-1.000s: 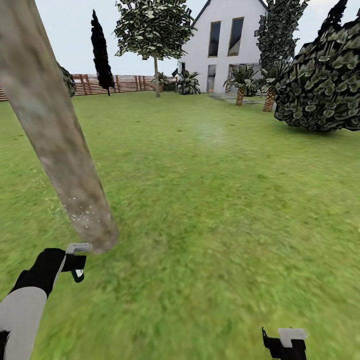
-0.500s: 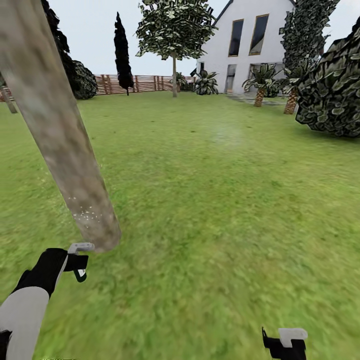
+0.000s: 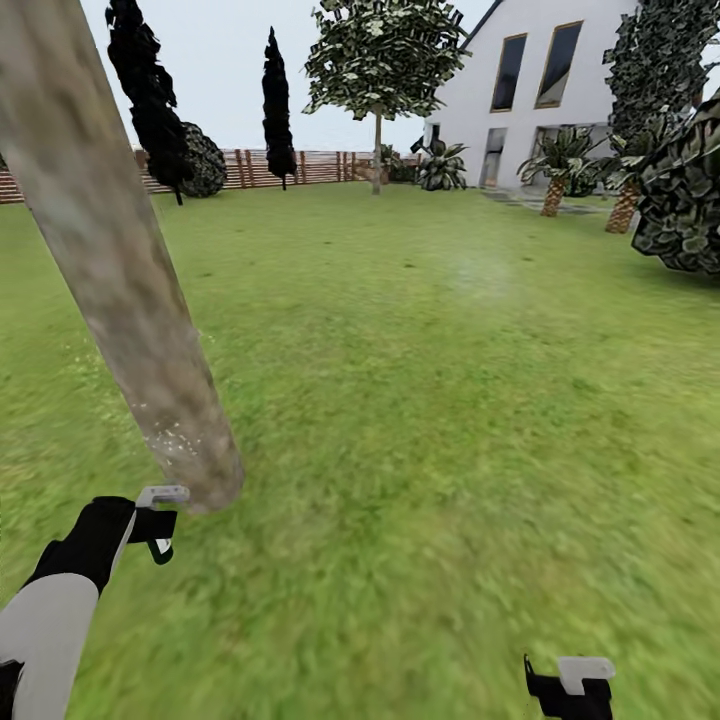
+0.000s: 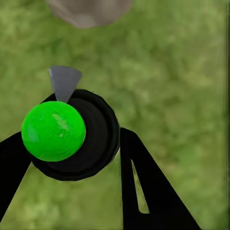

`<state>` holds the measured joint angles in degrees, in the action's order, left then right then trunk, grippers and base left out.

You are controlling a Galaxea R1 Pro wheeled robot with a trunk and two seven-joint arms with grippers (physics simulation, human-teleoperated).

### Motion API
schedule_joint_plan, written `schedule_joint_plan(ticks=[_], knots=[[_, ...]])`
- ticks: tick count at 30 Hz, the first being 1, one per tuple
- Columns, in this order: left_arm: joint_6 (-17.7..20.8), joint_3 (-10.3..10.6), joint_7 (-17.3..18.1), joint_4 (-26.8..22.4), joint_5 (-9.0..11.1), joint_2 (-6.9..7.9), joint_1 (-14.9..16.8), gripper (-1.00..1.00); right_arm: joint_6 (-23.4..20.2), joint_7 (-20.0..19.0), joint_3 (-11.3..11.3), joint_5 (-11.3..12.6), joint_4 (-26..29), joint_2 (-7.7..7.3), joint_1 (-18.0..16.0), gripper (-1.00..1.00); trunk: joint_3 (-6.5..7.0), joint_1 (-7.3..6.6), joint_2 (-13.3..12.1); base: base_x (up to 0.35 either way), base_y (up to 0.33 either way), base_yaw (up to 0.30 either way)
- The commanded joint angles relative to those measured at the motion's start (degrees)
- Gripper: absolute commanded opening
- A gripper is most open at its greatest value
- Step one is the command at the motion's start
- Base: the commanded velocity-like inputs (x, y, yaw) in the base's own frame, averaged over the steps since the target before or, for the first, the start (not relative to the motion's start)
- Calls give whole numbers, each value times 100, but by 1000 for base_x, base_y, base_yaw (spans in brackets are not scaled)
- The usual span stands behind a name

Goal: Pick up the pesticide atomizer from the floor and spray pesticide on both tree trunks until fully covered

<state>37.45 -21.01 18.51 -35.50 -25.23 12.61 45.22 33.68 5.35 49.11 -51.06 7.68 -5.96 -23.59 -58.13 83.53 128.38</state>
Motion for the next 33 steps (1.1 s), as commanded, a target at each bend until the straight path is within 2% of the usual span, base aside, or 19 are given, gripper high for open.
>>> schedule_joint_plan(ticks=[1,6,12,13,14,15,17,19,21,22,24,25,27,28,30,31,33], knots=[[17,-27,56,-9,-61,-4,4,-100,16,45,20,-62,-12,-2,-5,100,-5,1,2,237,-182,65],[17,-26,56,-16,-61,-4,5,-100,16,45,18,-62,-12,-2,-5,100,-5,1,2,197,-212,246],[8,-45,76,-18,-39,-3,4,-100,16,45,17,-62,-12,-2,-5,100,-5,1,2,19,-266,276],[8,-44,100,-18,54,7,4,-100,16,44,19,-62,-12,-2,-5,100,-5,1,2,1,-248,276],[10,-18,116,-24,277,14,15,-100,16,39,17,-62,-12,-3,-5,100,-5,1,2,-61,-215,276],[12,16,106,-53,378,5,46,-100,16,38,13,-62,-12,-2,-5,100,-5,1,2,-97,-143,265],[88,42,106,-539,452,-33,109,-100,16,37,19,-62,-10,-9,-5,100,-5,1,2,-26,-39,161],[141,75,117,-798,463,-61,139,-100,16,40,16,-62,-11,-10,-5,100,-5,1,2,-5,-7,33],[390,98,129,-903,465,-71,384,-100,16,44,19,-62,-12,-11,-5,100,-5,1,2,-1,-2,9],[650,154,133,-931,465,-77,640,-100,16,50,20,-60,-12,-14,-5,100,-5,1,2,0,0,2],[838,430,150,-939,463,-58,923,-100,16,48,26,-59,-12,-19,-5,100,-5,1,2,0,0,0],[1005,495,174,-940,460,-48,1018,-100,16,46,23,-60,-12,-19,-5,100,-5,1,2,0,0,0],[1472,552,269,-948,443,45,1249,-100,16,46,21,-61,-12,-19,-5,100,-5,1,2,0,0,0],[1544,558,293,-942,441,233,1303,-100,16,45,20,-62,-12,-19,-5,100,-5,1,2,0,0,0],[1576,562,376,-914,452,518,1316,-100,16,45,20,-62,-12,-19,-5,100,-5,1,2,0,0,0],[1582,568,541,-928,449,625,1286,-100,16,45,20,-62,-12,-19,-5,100,-5,1,2,0,0,0],[1572,589,768,-945,435,676,1251,-100,16,45,20,-55,-12,-14,-5,100,-5,1,2,0,0,55]])
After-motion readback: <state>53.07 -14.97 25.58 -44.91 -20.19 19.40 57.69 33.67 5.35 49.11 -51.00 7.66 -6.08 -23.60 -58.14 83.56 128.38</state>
